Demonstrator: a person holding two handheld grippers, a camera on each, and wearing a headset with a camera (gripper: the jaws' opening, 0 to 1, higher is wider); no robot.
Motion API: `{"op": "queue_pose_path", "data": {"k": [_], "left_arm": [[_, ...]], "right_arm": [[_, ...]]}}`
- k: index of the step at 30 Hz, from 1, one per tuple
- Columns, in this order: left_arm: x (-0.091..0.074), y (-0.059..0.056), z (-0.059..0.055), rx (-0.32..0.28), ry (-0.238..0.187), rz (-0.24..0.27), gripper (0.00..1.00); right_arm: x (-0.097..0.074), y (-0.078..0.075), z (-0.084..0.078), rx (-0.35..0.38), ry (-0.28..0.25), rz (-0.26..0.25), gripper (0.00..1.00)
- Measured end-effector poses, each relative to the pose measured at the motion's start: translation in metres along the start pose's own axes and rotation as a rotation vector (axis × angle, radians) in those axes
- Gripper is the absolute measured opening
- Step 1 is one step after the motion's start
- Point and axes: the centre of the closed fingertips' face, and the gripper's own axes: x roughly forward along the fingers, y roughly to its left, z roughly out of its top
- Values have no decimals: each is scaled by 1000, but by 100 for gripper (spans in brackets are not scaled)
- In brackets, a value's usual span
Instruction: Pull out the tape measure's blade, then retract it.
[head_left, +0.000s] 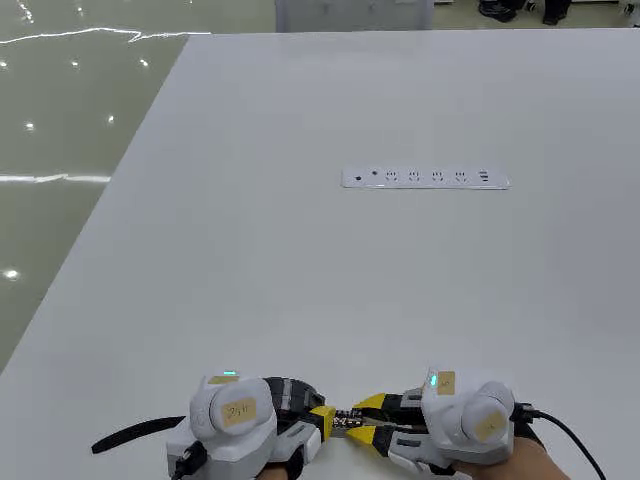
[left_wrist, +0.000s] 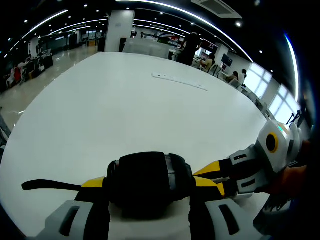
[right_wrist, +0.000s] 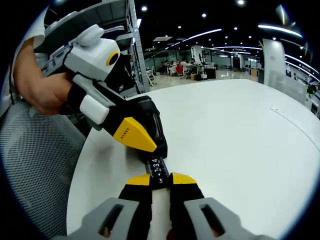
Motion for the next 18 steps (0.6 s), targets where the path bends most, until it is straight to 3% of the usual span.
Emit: {"op": "queue_pose_path", "data": {"k": [18], "left_arm": [[0, 2, 1, -25, -5, -4, 61]], "right_arm": [[17, 6, 11, -26, 11, 28, 9]]}}
